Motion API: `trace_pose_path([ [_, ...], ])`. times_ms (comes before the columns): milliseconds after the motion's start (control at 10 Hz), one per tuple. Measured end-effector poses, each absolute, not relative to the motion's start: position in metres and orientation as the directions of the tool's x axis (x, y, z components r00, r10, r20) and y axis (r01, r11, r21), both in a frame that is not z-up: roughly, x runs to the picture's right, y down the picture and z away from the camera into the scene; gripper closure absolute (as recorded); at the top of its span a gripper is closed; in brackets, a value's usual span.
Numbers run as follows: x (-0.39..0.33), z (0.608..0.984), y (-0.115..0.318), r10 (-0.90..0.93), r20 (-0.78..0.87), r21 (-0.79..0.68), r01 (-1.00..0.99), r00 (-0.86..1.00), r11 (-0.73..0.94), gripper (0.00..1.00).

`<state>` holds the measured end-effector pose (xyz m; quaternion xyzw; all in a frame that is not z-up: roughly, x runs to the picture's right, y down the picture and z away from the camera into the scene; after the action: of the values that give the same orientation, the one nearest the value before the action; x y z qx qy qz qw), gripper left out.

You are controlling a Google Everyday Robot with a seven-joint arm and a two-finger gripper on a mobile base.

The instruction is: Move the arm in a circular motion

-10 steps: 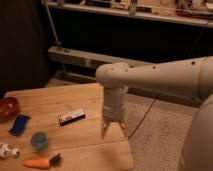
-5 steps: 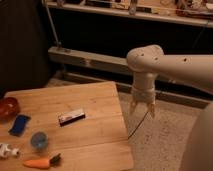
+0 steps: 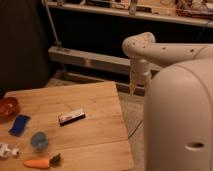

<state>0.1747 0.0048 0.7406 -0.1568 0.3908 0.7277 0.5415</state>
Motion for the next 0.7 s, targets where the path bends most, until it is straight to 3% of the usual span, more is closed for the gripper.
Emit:
trace_pose_path([
  [300,0.146,0.794,-0.031,0.691,-0.641,0.41,-0.91,-0.333,-0.059,0.35],
  [700,0.043,0.846,-0.07,0.725,-0.664,0.322,-0.945,-0.186,0.053,0.35],
])
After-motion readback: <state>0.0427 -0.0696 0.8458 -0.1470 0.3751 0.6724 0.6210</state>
